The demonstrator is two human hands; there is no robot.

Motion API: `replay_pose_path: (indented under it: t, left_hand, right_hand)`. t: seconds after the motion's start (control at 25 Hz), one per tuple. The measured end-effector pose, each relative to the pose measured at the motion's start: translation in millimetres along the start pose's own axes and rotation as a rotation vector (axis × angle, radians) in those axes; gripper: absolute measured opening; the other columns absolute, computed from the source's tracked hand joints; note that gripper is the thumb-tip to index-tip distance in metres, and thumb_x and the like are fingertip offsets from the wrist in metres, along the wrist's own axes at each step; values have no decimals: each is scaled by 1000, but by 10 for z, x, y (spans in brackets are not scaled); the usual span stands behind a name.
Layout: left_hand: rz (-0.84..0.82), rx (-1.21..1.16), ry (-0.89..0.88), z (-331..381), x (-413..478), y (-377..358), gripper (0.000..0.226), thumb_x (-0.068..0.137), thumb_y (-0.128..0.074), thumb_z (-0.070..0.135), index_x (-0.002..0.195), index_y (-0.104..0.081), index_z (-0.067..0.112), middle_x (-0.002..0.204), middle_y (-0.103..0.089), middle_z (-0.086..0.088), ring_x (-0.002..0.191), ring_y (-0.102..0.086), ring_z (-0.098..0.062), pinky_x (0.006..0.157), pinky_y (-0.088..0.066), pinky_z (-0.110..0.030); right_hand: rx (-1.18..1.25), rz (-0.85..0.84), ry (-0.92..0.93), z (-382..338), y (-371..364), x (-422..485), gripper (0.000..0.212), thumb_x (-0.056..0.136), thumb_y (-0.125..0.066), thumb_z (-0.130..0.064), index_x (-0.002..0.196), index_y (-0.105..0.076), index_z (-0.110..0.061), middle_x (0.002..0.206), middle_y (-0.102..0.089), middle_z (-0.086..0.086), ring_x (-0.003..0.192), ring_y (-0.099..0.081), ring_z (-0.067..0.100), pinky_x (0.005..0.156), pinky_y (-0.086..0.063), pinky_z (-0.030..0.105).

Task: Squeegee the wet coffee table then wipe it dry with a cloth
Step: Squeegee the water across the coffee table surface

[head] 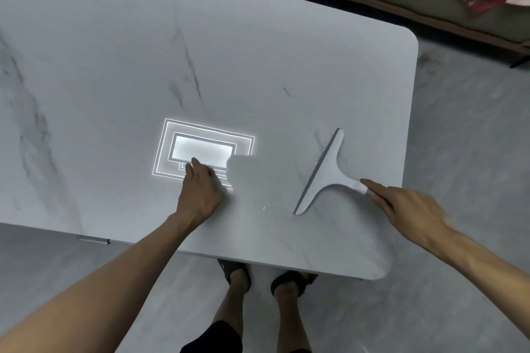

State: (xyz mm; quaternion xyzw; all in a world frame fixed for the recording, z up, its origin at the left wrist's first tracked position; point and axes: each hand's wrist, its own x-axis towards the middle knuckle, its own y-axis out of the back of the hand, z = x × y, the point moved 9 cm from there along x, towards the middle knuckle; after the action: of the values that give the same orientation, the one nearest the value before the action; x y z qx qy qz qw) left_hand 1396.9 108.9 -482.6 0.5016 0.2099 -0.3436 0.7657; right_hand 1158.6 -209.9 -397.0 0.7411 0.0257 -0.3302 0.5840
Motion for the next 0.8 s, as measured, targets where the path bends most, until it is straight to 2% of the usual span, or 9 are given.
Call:
replay_pose_path:
  t: [0.08, 0.12, 0.2, 0.28, 0.36, 0.44, 0.52, 0.64, 0.8]
  left_hand:
    - [120, -86, 3, -91, -50, 89, 11, 90, -47, 5, 101, -43, 6, 99, -55, -14, 84, -53, -32, 65, -40, -33]
    - [151, -94, 8, -150, -88, 116, 4, 93, -44, 10, 93, -41, 13, 87, -54, -7, 75, -50, -27, 60, -36, -30]
    - [187, -108, 38, -330, -192, 171, 3, 95, -44, 18, 97, -42, 17, 87, -57, 0, 74, -54, -24, 63, -40, -31]
    - [223, -106, 86, -575, -297, 228, 16, 92, -47, 11, 108, -44, 15, 95, -57, 2, 81, -55, -25, 69, -44, -34]
    - [247, -80, 138, -840, -396, 256, 29, 86, -49, 3, 114, -45, 12, 98, -53, 2, 83, -52, -24, 72, -43, -34]
    - [249, -36, 160, -1030, -493, 246, 32, 83, -50, 2, 113, -44, 13, 97, -53, 1, 82, -50, -24, 71, -41, -34]
    - [208, 13, 127, -1076, -589, 156, 31, 79, -49, 0, 106, -42, 14, 94, -54, -2, 79, -52, -26, 67, -39, -34]
    - [148, 52, -10, -870, -705, -59, 34, 73, -50, -5, 99, -40, 13, 92, -52, -7, 78, -52, -28, 64, -38, -34]
    - [18, 106, -91, -474, -754, -487, 36, 73, -53, -6, 105, -42, 7, 108, -48, -15, 92, -54, -35, 74, -49, -42]
  right_hand:
    - [38, 5, 32, -207, 42, -67, 44, 98, -17, -56, 141, -21, -59, 104, -66, -21, 85, -65, 12, 59, -38, 25]
    - [67, -27, 67, -406, 12, -70, 44, 97, -14, -58, 141, -18, -59, 107, -64, -22, 89, -65, 12, 62, -38, 25]
    - [104, -113, 215, -975, -150, -51, 43, 99, -19, -56, 141, -12, -58, 110, -62, -19, 90, -64, 15, 67, -44, 29]
    - [66, -151, 431, -1676, -376, -29, 44, 102, -30, -45, 144, -18, -53, 107, -62, -8, 82, -64, 23, 64, -46, 33]
    - [-46, -155, 624, -2299, -605, -27, 45, 104, -33, -37, 147, -23, -42, 100, -61, 1, 72, -60, 27, 56, -38, 31]
    - [-97, -182, 703, -2628, -799, -13, 45, 105, -31, -35, 149, -23, -38, 97, -60, 3, 70, -56, 27, 54, -32, 32]
    - [-115, -160, 704, -2619, -892, -3, 45, 104, -34, -32, 148, -24, -38, 97, -60, 4, 69, -57, 28, 54, -32, 32]
    - [-128, -85, 615, -2094, -860, -68, 44, 103, -37, -33, 146, -28, -40, 95, -62, 3, 68, -60, 28, 52, -35, 32]
    - [-165, -73, 452, -1063, -717, -306, 43, 102, -33, -45, 144, -30, -46, 94, -65, -5, 68, -63, 21, 54, -45, 32]
